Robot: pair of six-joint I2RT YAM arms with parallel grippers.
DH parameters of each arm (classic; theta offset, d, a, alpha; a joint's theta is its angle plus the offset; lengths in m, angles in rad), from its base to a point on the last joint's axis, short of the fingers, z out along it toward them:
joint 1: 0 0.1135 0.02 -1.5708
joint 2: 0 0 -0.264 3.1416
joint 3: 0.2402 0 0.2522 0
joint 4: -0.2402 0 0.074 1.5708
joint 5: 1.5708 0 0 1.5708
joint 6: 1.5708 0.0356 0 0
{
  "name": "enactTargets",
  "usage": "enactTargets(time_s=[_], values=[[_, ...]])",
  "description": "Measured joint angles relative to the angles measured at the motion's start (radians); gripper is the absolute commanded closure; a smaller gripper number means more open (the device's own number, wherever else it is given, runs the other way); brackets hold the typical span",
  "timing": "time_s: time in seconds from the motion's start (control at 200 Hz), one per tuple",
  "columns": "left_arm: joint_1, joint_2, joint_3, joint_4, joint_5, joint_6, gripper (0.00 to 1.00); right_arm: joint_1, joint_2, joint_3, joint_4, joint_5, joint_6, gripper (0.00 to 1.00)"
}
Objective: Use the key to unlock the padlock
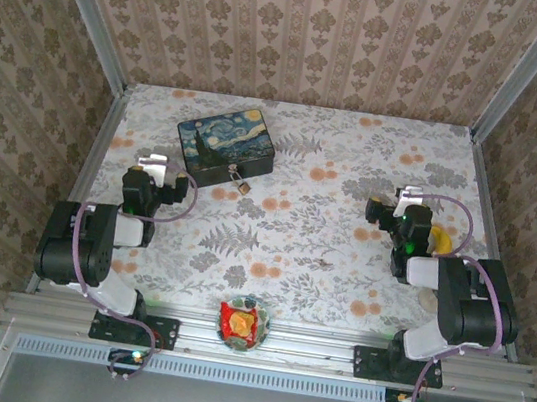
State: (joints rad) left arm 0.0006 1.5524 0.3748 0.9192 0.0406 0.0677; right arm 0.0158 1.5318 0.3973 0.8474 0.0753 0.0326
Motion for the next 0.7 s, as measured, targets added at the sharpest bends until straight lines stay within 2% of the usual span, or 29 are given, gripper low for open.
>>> enactTargets(time_s=[0.405, 0.54, 0.695], values=[[-0.001, -0.032, -0.016, 0.001, -0.02, 0.0, 0.0, 0.0, -0.022, 0.008, -0.052, 0.001, 0.0, 0.0], [-0.013, -0.172, -0.069, -0.011, -0.068, -0.003, 0.0, 0.003, -0.09, 0.01, -0.103, 0.02, 0.002, 0.0], [-0.02, -0.372, -0.08, -0.09, -0.119, -0.016, 0.0, 0.011, -0.219, 0.046, -0.264, 0.07, 0.05, 0.0]])
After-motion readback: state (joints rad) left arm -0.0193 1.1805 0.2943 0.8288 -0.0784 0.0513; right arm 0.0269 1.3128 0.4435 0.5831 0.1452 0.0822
